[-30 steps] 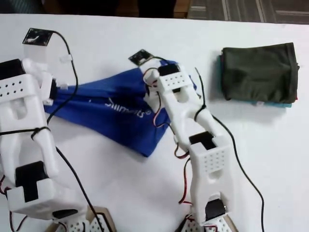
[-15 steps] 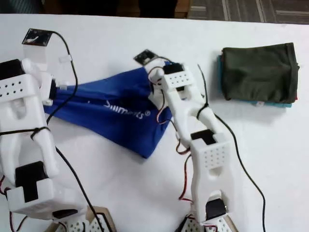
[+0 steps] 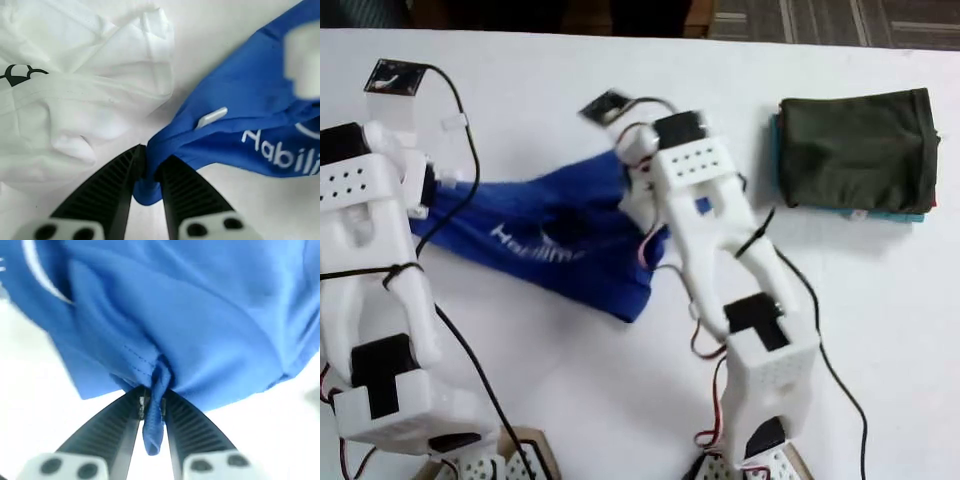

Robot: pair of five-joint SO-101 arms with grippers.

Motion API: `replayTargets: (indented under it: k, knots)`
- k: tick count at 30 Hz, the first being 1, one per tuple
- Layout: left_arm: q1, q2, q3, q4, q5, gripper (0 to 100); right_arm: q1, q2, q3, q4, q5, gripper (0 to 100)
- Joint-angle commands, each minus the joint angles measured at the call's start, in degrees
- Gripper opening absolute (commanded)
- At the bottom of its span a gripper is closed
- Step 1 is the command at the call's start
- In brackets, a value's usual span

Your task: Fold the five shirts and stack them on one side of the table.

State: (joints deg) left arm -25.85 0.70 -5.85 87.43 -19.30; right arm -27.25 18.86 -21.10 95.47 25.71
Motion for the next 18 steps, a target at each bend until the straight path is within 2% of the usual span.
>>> replayTargets:
  k: [1,4,10,18]
  knots:
    - [-0.6,-2.8,-0.3,1.1,-0.3,3,-4.9,-7.8,4.1,0.2,-0.4,1.9]
    - [-0.6,-2.8,-0.3,1.1,-0.3,3,-7.3,-9.9,13.1,-4.7,-0.4,1.9]
    - [-0.6,-2.8,-0.3,1.1,-0.3,3,-7.5,-10.1,30.3,-18.2,-0.3,2.5]
    - [-0.6,-2.7,-0.3,1.1,-0.3,3,-7.4,-10.4,32.4,-17.5,-0.3,11.5]
